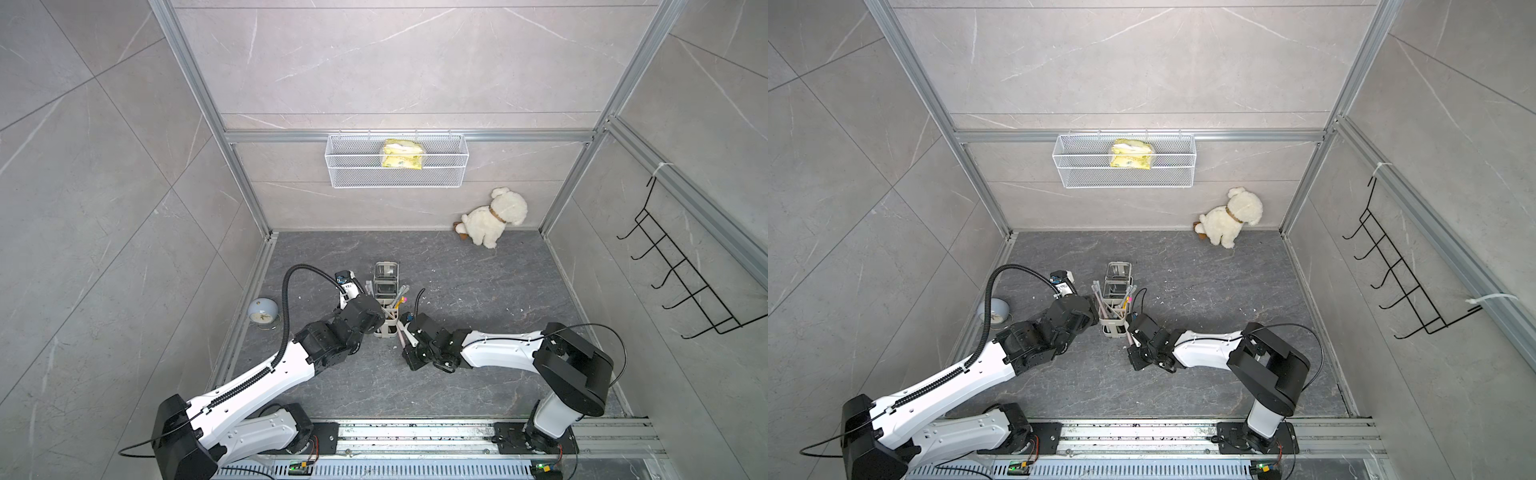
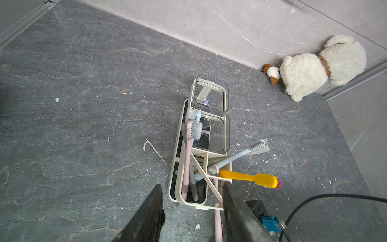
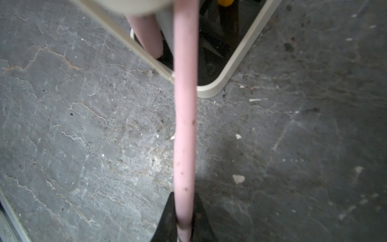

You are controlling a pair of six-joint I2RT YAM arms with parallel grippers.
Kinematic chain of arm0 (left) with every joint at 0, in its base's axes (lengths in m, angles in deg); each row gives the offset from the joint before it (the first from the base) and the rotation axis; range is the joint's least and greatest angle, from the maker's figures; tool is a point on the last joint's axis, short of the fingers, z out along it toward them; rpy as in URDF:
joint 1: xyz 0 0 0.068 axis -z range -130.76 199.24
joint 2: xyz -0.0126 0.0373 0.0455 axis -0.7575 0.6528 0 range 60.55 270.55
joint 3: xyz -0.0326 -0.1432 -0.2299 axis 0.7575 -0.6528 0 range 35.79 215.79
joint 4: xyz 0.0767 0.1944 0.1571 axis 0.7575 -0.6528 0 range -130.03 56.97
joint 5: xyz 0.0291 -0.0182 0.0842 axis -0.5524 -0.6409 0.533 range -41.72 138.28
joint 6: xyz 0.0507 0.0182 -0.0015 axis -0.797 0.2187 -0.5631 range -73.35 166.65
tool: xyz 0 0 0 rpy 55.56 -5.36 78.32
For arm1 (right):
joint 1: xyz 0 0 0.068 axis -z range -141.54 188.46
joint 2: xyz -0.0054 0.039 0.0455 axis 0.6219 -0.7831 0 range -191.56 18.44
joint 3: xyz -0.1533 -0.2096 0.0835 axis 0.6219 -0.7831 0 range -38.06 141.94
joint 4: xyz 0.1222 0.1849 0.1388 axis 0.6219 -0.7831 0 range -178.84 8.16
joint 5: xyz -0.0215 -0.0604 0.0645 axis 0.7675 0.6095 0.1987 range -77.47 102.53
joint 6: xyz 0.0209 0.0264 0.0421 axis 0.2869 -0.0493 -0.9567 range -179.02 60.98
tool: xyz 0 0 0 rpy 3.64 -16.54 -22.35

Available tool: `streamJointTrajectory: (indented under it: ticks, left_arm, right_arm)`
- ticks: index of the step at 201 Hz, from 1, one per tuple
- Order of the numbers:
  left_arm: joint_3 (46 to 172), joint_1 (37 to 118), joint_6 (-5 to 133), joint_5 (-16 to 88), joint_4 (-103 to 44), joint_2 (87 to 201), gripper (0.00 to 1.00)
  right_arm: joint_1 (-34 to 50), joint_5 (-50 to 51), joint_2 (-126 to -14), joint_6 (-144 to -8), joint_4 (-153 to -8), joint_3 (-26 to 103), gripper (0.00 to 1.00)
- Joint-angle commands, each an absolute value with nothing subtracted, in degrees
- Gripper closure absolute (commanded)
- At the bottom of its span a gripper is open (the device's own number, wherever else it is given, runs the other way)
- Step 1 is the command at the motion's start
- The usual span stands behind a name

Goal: Place the toothbrush into the toothbrush holder
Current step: Pick up the toothbrush from the toothbrush holder.

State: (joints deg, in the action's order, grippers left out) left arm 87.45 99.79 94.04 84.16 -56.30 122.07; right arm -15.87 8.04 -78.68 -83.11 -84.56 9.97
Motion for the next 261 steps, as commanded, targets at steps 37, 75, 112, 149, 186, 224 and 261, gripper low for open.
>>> streamJointTrajectory:
  ticks: [37,75,112,149,186,224,261]
  left_arm:
    - [87.5,99.8,94.9,84.5,-56.9,120.9,0.52]
    - [87.2,99.9,95.3,84.3,-56.8,121.0,0.52]
    - [87.3,99.9,95.3,84.1,-56.8,121.1,0.52]
    - [87.0,99.9,95.7,84.1,-57.1,120.4,0.52]
    - [86.8,99.9,95.8,84.4,-57.6,119.8,0.52]
    - [86.3,99.9,96.0,84.4,-57.0,120.1,0.52]
    - [86.4,99.9,96.2,84.0,-56.1,121.5,0.52]
  right_arm:
    - [-16.6,11.1,-76.0,-79.5,-90.1,10.0,0.53]
    - [-16.7,12.2,-71.0,-79.2,-93.1,9.6,0.42]
    - [-16.7,12.3,-73.6,-77.2,-93.5,13.5,0.41]
    - [-16.6,12.3,-79.8,-75.4,-90.7,16.5,0.49]
    - [-16.6,13.3,-82.4,-75.0,-89.8,16.8,0.72]
    - [-16.6,13.3,-79.3,-75.7,-87.1,12.2,0.90]
    - [-16.7,13.0,-77.0,-75.6,-87.3,9.6,0.94]
